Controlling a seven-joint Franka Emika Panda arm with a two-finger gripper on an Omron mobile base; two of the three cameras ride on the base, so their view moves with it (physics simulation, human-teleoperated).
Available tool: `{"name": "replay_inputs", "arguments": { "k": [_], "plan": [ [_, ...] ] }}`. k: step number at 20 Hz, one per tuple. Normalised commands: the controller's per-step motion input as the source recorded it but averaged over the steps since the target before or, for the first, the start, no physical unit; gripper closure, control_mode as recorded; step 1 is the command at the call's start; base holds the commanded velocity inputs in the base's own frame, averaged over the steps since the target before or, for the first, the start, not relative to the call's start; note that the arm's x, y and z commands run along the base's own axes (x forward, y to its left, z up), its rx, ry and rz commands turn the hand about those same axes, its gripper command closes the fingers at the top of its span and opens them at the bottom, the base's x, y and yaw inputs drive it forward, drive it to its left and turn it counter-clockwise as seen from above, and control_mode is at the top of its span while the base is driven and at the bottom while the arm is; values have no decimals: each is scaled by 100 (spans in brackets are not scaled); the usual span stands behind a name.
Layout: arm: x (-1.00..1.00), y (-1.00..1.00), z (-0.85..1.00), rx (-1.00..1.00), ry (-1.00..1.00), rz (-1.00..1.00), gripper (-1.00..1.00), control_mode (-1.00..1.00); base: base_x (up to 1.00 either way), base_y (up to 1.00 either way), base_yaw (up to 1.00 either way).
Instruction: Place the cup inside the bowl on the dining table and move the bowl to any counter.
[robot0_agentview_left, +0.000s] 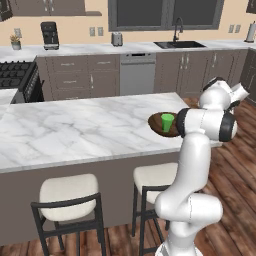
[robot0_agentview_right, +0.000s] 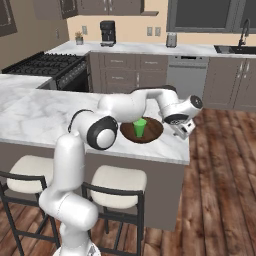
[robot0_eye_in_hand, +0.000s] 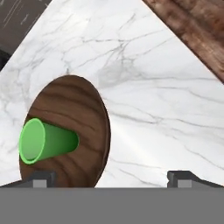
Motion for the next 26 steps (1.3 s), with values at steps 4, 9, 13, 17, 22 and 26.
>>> {"name": "replay_inputs", "arguments": {
  "k": [4, 9, 13, 17, 22, 26],
  "plan": [
    [0, 33, -23, -1, 9, -2, -100, -100, 0, 0, 0],
    [0, 40, -13, 0, 5, 0, -100, -100, 0, 0, 0],
    [7, 30, -2, 0, 0, 0, -100, -100, 0, 0, 0],
    [14, 10, -5, 0, 0, 0, -100, -100, 0, 0, 0],
    [13, 1, -16, 0, 0, -1, -100, -100, 0, 0, 0],
    [10, 0, -23, 0, 2, -1, -100, -100, 0, 0, 0]
  ]
}}
